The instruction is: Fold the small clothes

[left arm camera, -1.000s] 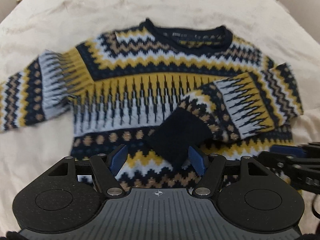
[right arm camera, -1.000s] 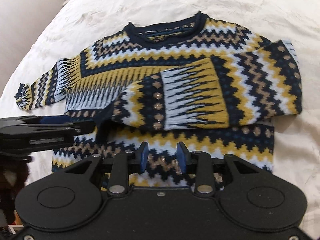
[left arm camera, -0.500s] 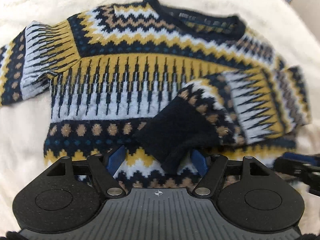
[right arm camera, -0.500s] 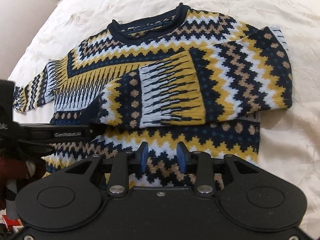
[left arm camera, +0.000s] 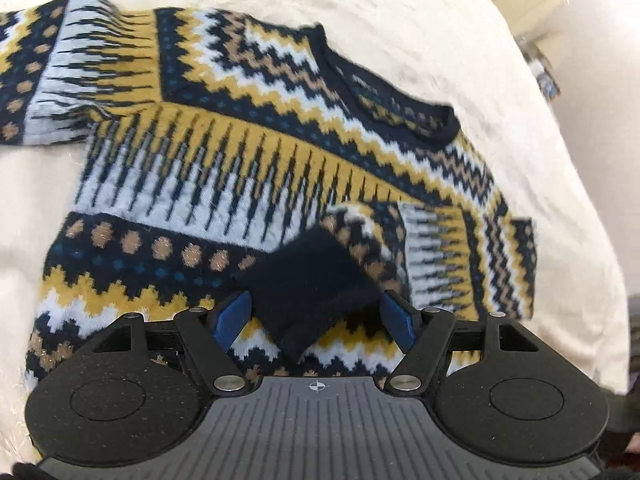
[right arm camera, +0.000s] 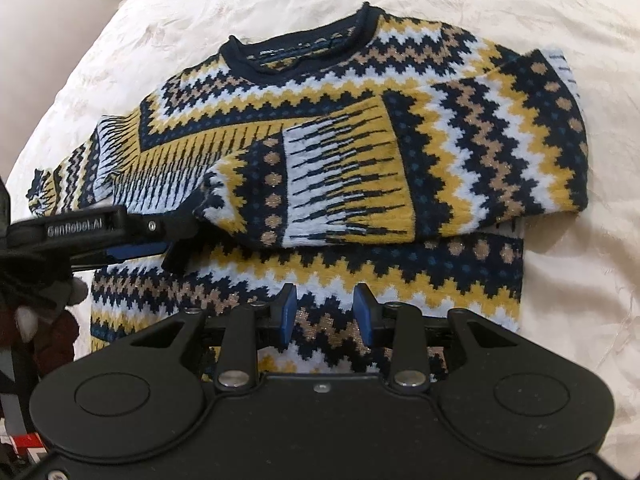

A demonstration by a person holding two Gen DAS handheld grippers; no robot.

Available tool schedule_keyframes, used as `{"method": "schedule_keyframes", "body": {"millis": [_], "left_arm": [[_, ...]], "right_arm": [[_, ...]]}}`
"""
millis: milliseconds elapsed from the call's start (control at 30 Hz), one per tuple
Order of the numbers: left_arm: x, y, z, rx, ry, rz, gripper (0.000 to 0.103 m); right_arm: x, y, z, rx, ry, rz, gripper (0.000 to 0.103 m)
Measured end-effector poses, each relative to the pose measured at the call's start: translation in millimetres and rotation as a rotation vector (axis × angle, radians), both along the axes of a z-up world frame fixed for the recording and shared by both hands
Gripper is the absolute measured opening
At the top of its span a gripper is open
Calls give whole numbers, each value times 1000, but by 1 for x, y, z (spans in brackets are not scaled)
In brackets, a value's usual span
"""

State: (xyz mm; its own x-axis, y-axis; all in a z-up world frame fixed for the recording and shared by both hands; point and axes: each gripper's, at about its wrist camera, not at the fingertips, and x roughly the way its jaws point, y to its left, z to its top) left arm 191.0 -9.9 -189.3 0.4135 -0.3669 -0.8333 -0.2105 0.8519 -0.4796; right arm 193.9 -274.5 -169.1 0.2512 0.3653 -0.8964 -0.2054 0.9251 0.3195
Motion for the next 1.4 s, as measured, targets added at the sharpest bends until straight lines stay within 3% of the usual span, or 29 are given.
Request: {"method": "schedule_keyframes", "body": {"millis": [133, 200, 333, 433, 467, 500, 533, 567, 767, 900, 1167, 1333, 1400], "left_arm": [[-5, 15, 7, 1, -22, 60, 69], [-3, 19, 2, 12, 19, 72, 69], [6, 13, -11, 10, 65, 33, 65], [12, 1, -11, -2, 31, -16, 63], [13, -2, -11, -2, 29, -28, 58], [14, -5, -10, -4, 20, -42, 31], [14, -7, -8, 12, 14, -50, 11], [13, -8, -3, 52, 15, -44, 4], [16, 4, 45, 175, -125, -57, 4], [24, 19, 60, 242, -177, -68, 4], [40, 36, 42, 427, -165, -116, 3], [42, 56, 37, 441, -154, -50, 1], [46, 63, 37, 409, -146, -46, 2]], "right_arm": [[-2, -4, 3, -8, -5, -10, 44], [-3, -7, 3, -6, -4, -22, 44], [-5, -8, 3, -14, -1, -23, 44], [-7, -7, 6, -18, -7, -18, 44], [-8, -7, 7, -19, -9, -18, 44], [-9, -7, 8, -20, -10, -19, 44], [-10, -7, 8, -22, -10, -22, 44], [-11, -8, 9, -23, -10, -25, 44], [-12, -18, 9, -28, -14, -59, 44], [-9, -22, 7, -22, -7, -86, 44], [-2, -23, 8, -20, -18, -93, 44], [0, -23, 7, -26, -19, -93, 44], [1, -24, 6, -28, -16, -97, 44]]}}
